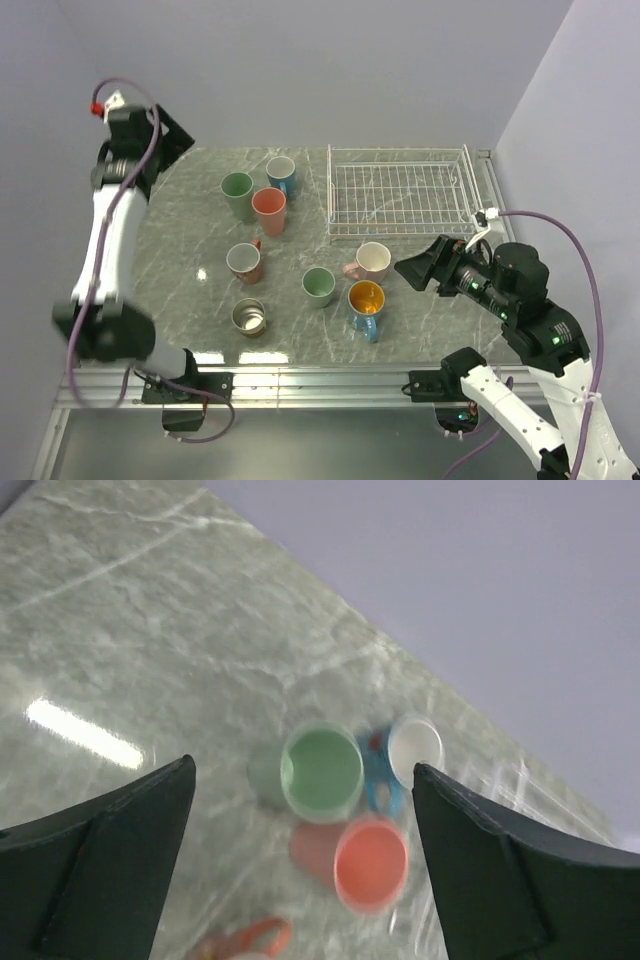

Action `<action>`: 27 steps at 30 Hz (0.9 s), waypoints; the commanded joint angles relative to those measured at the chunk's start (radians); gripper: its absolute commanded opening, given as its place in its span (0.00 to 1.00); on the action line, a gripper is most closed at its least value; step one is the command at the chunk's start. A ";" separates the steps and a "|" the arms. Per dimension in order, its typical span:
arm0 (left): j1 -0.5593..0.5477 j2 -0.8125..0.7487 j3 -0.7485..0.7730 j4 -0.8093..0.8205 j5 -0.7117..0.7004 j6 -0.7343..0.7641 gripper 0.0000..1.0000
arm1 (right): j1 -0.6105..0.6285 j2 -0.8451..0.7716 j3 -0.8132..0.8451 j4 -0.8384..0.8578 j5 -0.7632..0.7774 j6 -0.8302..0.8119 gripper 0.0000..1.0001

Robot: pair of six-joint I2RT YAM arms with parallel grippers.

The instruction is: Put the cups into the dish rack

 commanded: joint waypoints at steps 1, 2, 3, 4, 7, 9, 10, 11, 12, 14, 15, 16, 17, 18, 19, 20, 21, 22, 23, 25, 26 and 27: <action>0.015 0.244 0.248 -0.232 -0.072 0.025 0.91 | 0.006 0.040 0.041 -0.027 0.061 -0.055 0.94; 0.017 0.354 0.358 -0.262 -0.080 0.041 0.88 | 0.006 0.051 0.046 -0.033 0.061 -0.058 0.94; 0.017 0.396 0.396 -0.299 -0.075 0.062 0.85 | 0.006 0.062 0.050 -0.035 0.052 -0.070 0.94; 0.017 0.454 0.420 -0.303 -0.071 0.067 0.84 | 0.007 0.070 0.053 -0.036 0.041 -0.077 0.94; 0.015 0.499 0.427 -0.270 -0.037 0.074 0.79 | 0.004 0.096 0.063 -0.041 0.045 -0.078 0.93; 0.014 0.498 0.375 -0.241 -0.011 0.076 0.77 | 0.006 0.114 0.069 -0.047 0.047 -0.071 0.92; 0.007 0.492 0.355 -0.225 -0.005 0.085 0.76 | 0.007 0.120 0.073 -0.046 0.045 -0.069 0.92; 0.003 0.486 0.321 -0.199 0.000 0.091 0.76 | 0.004 0.126 0.075 -0.050 0.048 -0.068 0.92; -0.003 0.478 0.303 -0.182 0.024 0.099 0.76 | 0.006 0.135 0.076 -0.052 0.048 -0.061 0.91; -0.019 0.449 0.243 -0.118 0.066 0.131 0.76 | 0.006 0.142 0.072 -0.047 0.047 -0.055 0.91; -0.025 0.437 0.221 -0.097 0.087 0.140 0.76 | 0.004 0.143 0.064 -0.043 0.042 -0.048 0.91; -0.037 0.414 0.198 -0.072 0.132 0.163 0.76 | 0.006 0.142 0.046 -0.035 0.042 -0.043 0.91; -0.042 0.405 0.154 -0.045 0.147 0.173 0.76 | 0.006 0.140 0.040 -0.029 0.042 -0.038 0.91; -0.042 0.397 0.135 -0.011 0.156 0.179 0.77 | 0.006 0.142 0.033 -0.021 0.042 -0.032 0.90; -0.069 0.391 0.118 0.003 0.172 0.185 0.77 | 0.006 0.143 0.027 -0.015 0.041 -0.031 0.90; -0.072 0.392 0.097 0.011 0.172 0.185 0.77 | 0.004 0.146 0.026 -0.010 0.039 -0.032 0.90; -0.077 0.400 0.094 0.003 0.164 0.185 0.76 | 0.006 0.155 0.026 -0.001 0.036 -0.035 0.90; -0.082 0.415 0.092 0.000 0.160 0.185 0.75 | 0.006 0.163 0.029 0.003 0.036 -0.040 0.90; -0.082 0.424 0.092 -0.004 0.149 0.188 0.74 | 0.006 0.171 0.032 0.008 0.032 -0.043 0.90; -0.083 0.452 0.097 -0.021 0.131 0.183 0.74 | 0.006 0.198 0.049 0.007 0.029 -0.055 0.90; -0.083 0.463 0.097 -0.020 0.124 0.183 0.73 | 0.004 0.208 0.053 0.007 0.021 -0.057 0.89; -0.085 0.472 0.098 -0.018 0.124 0.185 0.72 | 0.006 0.221 0.059 0.010 0.016 -0.064 0.89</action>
